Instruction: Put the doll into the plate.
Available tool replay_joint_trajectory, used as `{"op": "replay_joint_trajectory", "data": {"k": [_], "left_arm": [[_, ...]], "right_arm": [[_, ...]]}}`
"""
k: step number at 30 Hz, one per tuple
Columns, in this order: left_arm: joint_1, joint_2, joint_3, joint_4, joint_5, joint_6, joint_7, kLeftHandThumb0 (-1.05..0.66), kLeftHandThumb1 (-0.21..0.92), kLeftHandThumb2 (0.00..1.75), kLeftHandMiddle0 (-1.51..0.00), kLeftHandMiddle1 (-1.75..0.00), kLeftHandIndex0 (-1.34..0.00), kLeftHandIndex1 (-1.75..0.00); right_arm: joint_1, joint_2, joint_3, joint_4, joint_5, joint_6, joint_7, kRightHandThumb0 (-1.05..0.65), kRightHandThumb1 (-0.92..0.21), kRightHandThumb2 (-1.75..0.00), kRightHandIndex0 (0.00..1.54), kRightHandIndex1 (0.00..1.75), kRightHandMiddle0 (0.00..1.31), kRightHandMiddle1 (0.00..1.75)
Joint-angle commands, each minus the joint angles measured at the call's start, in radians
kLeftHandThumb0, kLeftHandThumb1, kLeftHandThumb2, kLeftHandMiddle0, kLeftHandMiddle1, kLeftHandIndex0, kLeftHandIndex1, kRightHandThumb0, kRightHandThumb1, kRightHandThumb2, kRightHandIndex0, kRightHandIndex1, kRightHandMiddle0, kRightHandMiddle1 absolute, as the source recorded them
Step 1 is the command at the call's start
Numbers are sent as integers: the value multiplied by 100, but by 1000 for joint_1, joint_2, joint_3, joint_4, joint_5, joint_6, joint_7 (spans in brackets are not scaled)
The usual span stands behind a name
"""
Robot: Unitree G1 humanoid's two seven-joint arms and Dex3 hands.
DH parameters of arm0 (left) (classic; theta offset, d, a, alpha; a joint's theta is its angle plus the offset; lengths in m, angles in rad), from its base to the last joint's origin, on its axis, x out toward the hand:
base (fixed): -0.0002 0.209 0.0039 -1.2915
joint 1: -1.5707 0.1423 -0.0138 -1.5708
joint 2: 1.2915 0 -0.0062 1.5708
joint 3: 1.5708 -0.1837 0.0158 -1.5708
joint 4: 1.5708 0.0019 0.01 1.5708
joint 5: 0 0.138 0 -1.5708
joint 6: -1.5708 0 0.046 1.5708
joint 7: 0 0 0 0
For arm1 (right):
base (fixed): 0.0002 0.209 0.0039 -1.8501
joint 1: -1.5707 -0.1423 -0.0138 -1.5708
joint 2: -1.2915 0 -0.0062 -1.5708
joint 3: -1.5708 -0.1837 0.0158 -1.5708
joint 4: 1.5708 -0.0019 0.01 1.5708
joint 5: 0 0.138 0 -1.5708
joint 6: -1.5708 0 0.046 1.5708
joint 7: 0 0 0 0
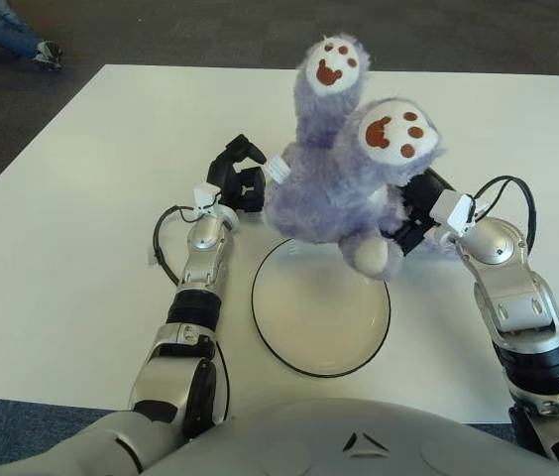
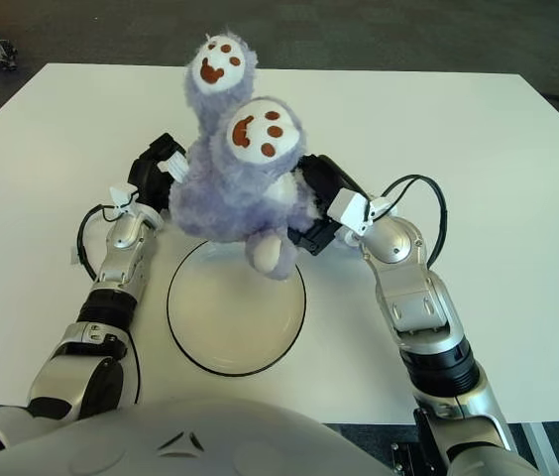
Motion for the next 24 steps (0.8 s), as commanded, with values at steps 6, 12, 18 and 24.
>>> {"op": "replay_joint_trajectory", "data": {"k": [6,12,18,24], "left_arm": [[61,-28,-13,24,-9,12,-3,-49,28,136,-127,-175,-64,-175],[60,-28,-14,27,-13,8,-7,-48,31,133,-126,-175,-62,-175],[58,-31,-14,35,-15,-12,-5,-49,29,135,-127,-175,-63,-175],[56,-40,-10,43,-16,-40,8,-49,28,137,-128,-175,-64,-175]], "right_arm": [[-25,-9,25,-62,13,33,54,58,-7,-161,81,175,108,175],[-40,2,58,-81,8,56,65,57,-8,-161,81,175,107,175],[-66,-14,88,-93,-9,72,86,57,-8,-160,81,175,107,175],[-98,-32,115,-126,-14,147,124,57,-8,-160,81,175,107,175]]}}
